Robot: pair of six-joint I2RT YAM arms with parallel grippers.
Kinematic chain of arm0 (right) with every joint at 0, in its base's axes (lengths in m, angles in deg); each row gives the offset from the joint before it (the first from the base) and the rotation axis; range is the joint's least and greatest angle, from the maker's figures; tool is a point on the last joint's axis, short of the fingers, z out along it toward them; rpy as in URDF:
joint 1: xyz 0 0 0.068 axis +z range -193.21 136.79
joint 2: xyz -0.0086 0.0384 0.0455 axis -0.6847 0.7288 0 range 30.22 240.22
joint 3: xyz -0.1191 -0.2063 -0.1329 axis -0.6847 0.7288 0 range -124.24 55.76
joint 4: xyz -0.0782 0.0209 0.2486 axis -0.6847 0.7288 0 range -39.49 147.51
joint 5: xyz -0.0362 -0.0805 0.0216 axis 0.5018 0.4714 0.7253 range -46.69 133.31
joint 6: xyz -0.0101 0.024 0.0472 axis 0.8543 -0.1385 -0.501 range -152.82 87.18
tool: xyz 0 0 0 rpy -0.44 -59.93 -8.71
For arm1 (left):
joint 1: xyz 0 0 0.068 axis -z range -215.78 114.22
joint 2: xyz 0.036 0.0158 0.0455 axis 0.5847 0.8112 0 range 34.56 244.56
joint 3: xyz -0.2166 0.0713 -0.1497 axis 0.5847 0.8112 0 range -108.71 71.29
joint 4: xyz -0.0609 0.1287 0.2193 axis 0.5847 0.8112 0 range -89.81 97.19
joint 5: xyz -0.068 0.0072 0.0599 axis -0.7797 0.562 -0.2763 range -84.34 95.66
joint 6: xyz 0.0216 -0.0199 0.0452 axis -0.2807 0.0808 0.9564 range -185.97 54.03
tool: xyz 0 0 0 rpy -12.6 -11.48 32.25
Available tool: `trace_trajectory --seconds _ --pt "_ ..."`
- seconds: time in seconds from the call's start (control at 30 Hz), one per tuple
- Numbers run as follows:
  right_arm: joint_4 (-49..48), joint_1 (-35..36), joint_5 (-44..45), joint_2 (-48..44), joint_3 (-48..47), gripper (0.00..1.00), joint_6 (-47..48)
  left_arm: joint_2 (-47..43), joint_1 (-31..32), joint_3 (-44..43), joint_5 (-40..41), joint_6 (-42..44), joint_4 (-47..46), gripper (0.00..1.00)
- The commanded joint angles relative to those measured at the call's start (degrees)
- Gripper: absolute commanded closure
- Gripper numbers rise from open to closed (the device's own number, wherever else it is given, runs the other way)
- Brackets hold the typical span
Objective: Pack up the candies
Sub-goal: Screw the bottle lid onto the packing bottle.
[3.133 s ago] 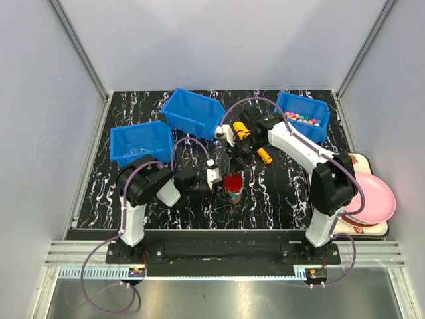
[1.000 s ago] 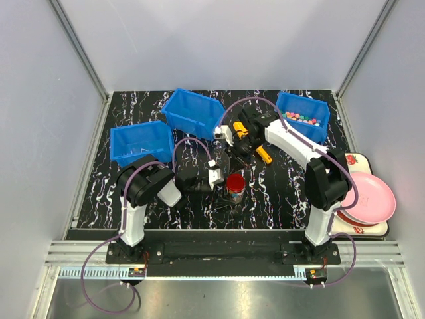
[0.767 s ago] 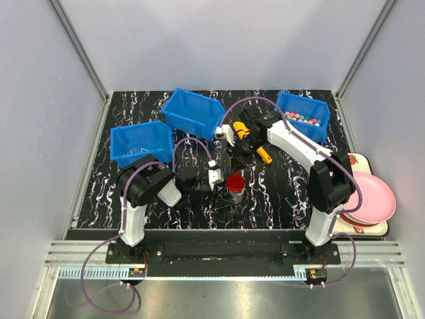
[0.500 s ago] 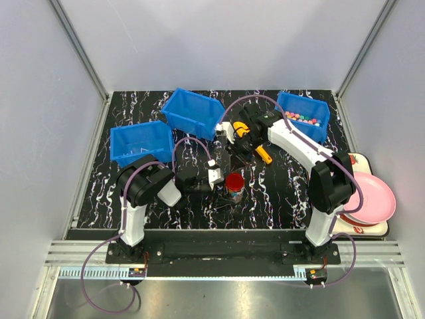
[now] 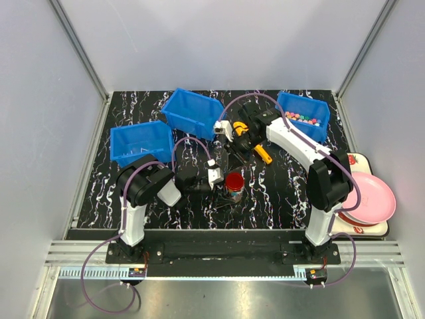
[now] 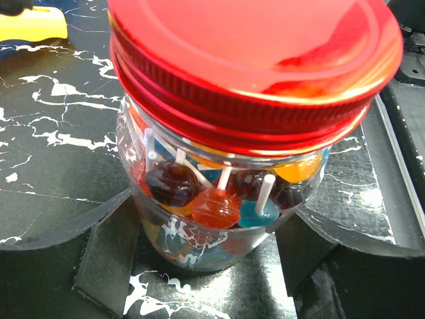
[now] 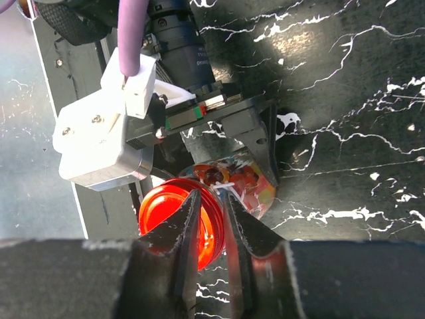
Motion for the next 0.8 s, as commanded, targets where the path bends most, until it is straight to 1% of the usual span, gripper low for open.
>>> trace_trajectory --seconds 0.0,0.37,0.77 --pt "1.26 0.06 -1.85 -0.5 0.77 0.75 0.98 -1.49 -0.17 -1.48 1.01 0.48 -12.13 0.83" --pt "1.88 -0.73 0.61 -3.49 5.35 0.8 2.56 -1.58 -0.26 -1.66 1.36 0.66 -11.25 0.87" --pt "3.2 -3.28 2.81 -7.71 9.12 0.81 4.06 -1.76 -0.18 -1.84 1.81 0.83 -10.37 0.93"
